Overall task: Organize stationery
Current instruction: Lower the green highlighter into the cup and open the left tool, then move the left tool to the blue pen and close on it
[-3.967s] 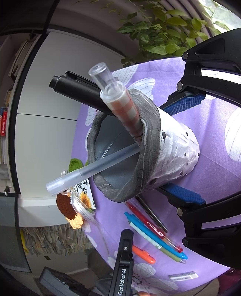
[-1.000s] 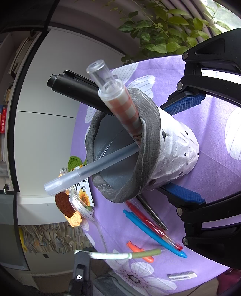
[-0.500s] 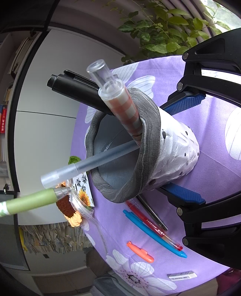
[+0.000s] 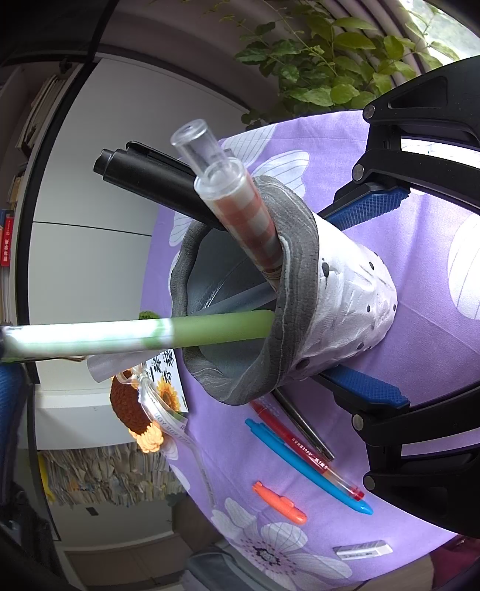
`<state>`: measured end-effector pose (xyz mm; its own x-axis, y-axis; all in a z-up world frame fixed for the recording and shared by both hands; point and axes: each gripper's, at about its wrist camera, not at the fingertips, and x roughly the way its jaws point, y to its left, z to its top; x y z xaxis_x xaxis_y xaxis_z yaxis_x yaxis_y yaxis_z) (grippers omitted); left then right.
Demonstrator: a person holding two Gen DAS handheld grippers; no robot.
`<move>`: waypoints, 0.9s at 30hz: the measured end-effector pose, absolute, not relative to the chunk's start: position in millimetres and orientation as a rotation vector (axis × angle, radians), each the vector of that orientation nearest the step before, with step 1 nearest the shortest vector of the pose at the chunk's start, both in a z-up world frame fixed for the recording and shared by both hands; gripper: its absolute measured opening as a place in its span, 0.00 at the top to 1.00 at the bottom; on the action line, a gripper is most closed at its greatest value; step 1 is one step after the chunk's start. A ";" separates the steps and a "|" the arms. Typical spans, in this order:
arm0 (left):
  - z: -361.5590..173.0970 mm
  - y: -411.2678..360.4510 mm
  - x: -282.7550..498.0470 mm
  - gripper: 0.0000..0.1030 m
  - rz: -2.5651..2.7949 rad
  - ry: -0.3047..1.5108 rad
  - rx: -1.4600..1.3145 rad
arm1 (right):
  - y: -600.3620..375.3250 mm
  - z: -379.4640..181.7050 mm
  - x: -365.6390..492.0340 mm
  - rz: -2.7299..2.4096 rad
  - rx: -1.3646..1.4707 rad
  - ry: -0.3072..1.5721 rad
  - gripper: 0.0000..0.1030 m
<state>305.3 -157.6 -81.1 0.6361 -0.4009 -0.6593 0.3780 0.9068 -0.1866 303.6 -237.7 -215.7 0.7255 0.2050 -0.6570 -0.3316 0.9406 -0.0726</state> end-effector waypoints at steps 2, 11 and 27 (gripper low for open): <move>-88.9 -159.9 305.6 0.88 -0.448 0.783 -0.023 | -237.8 -215.7 303.6 0.298 -0.190 0.699 0.29; -79.3 -141.4 297.7 0.59 -0.444 0.758 -0.079 | -237.0 -216.3 303.3 0.298 -0.190 0.700 0.29; -159.9 -70.1 316.1 0.72 -0.158 0.979 -0.140 | -237.4 -216.4 303.4 0.298 -0.190 0.700 0.29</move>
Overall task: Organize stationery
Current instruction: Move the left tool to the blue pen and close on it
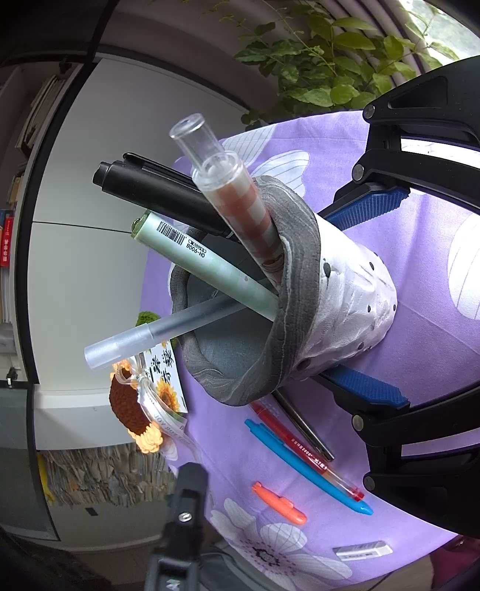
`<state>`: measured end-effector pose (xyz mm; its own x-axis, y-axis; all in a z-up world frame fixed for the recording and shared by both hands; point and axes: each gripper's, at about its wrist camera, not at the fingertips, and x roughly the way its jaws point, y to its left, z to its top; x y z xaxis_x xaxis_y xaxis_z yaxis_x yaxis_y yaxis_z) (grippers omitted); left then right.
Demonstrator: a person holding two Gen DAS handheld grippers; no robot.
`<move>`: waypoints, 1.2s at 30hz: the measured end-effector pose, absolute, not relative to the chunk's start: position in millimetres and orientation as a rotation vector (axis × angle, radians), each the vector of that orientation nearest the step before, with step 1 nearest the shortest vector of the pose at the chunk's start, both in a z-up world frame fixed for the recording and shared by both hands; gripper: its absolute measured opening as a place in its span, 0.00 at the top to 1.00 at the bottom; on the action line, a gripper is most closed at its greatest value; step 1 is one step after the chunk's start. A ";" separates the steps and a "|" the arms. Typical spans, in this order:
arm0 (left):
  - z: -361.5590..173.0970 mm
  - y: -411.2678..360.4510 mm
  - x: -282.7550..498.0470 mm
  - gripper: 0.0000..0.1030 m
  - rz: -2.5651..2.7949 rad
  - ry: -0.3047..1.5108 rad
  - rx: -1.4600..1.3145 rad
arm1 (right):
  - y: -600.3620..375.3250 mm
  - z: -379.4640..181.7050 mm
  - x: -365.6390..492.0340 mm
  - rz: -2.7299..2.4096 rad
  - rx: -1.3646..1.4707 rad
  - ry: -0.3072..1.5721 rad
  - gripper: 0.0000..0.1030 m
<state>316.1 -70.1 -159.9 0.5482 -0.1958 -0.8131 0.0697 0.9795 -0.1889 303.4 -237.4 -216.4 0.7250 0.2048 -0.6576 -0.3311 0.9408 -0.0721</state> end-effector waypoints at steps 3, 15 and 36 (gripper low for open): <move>-175.2 -68.7 325.0 0.73 -0.137 1.019 -0.139 | -237.3 -216.4 303.4 0.298 -0.189 0.700 0.29; -198.0 -73.4 343.8 0.76 -0.129 1.086 -0.151 | -237.2 -216.4 303.4 0.298 -0.190 0.700 0.29; -205.3 -76.9 349.8 0.89 -0.132 1.103 -0.136 | -237.7 -216.5 303.8 0.297 -0.190 0.704 0.29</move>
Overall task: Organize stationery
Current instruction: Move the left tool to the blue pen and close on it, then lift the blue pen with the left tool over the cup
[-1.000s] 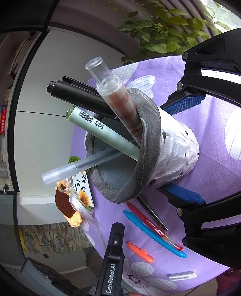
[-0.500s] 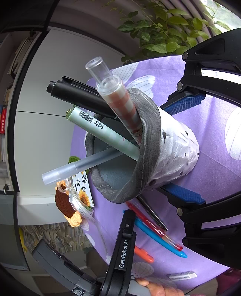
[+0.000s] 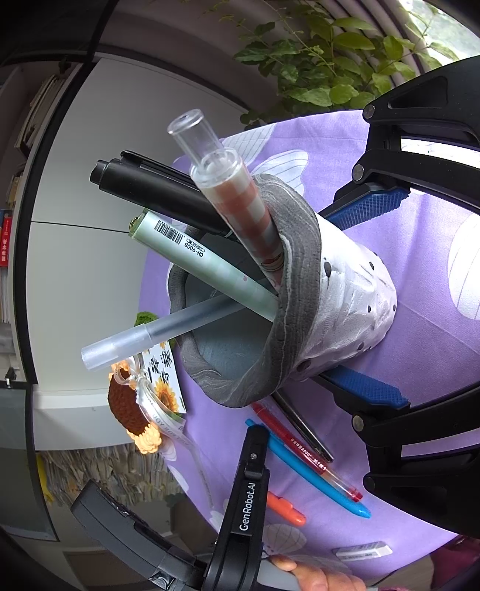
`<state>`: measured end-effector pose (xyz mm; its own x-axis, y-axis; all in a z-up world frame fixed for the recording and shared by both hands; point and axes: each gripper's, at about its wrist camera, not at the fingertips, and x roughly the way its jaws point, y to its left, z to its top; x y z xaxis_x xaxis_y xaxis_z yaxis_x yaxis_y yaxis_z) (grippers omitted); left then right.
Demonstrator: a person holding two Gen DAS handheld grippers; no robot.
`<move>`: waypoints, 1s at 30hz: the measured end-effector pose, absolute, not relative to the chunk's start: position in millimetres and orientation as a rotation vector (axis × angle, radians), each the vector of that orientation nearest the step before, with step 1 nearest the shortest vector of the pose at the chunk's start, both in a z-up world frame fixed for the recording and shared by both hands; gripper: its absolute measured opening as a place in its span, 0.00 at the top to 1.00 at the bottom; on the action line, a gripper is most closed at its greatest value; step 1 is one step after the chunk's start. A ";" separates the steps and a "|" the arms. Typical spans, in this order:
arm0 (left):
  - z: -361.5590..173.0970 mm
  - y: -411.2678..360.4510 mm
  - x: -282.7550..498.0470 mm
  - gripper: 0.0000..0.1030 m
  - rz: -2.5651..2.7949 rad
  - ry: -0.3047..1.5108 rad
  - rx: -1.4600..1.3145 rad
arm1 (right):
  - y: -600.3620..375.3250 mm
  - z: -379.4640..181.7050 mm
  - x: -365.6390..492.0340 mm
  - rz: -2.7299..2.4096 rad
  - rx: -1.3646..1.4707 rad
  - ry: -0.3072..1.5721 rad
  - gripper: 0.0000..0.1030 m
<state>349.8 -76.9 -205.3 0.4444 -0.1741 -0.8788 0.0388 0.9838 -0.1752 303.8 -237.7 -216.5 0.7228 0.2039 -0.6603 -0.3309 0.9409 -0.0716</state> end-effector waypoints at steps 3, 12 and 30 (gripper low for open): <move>-205.1 -82.0 350.9 0.90 -0.126 1.094 -0.109 | -237.7 -216.5 303.8 0.297 -0.190 0.704 0.29; -192.5 -67.7 344.3 0.93 -0.142 1.075 -0.169 | -237.6 -216.5 303.8 0.297 -0.190 0.704 0.29; -74.6 -92.9 283.6 0.93 -0.367 0.738 -0.179 | -237.5 -216.3 303.4 0.296 -0.191 0.704 0.29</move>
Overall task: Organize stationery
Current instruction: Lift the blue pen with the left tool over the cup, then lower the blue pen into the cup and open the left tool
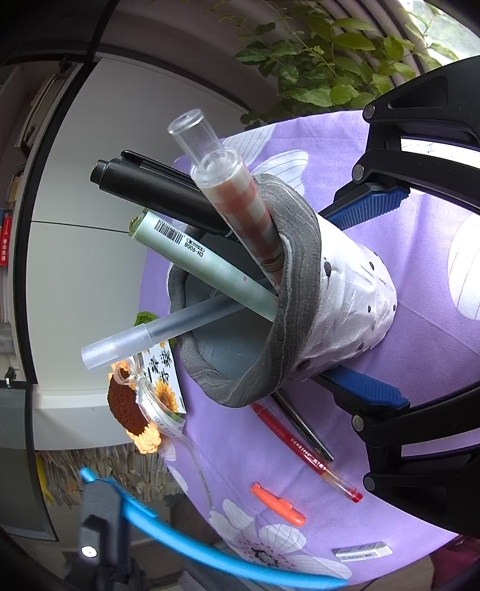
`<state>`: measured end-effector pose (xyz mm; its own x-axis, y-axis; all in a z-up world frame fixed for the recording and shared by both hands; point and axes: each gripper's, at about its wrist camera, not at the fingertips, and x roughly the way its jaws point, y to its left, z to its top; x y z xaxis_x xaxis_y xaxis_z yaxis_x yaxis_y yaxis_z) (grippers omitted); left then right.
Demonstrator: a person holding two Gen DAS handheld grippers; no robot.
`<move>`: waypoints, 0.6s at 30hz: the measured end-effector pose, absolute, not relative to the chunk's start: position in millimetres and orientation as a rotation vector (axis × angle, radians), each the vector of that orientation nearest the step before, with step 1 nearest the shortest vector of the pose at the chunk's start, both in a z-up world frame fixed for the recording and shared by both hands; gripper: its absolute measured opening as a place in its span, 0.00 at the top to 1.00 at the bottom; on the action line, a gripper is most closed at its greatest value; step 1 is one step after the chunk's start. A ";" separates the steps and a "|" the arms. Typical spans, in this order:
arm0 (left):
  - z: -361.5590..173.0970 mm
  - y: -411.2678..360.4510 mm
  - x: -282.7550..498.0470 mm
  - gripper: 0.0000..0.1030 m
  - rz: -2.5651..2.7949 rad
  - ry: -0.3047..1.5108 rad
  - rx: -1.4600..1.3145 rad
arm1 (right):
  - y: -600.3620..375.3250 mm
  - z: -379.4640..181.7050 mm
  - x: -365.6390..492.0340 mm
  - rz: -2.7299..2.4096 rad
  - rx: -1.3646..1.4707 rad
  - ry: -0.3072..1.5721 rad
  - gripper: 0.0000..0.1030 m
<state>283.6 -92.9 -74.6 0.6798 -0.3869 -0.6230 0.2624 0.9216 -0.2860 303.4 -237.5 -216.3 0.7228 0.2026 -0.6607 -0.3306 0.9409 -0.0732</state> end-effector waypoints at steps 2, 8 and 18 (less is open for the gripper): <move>-64.7 -98.3 282.7 0.92 -0.390 0.702 -0.178 | -237.5 -216.4 303.6 0.296 -0.191 0.704 0.29; -40.5 -121.2 292.3 0.92 -0.412 0.564 -0.147 | -237.5 -216.2 303.3 0.296 -0.192 0.704 0.29; -40.4 -146.2 306.5 0.92 -0.441 0.512 -0.095 | -237.5 -216.3 303.3 0.296 -0.191 0.705 0.29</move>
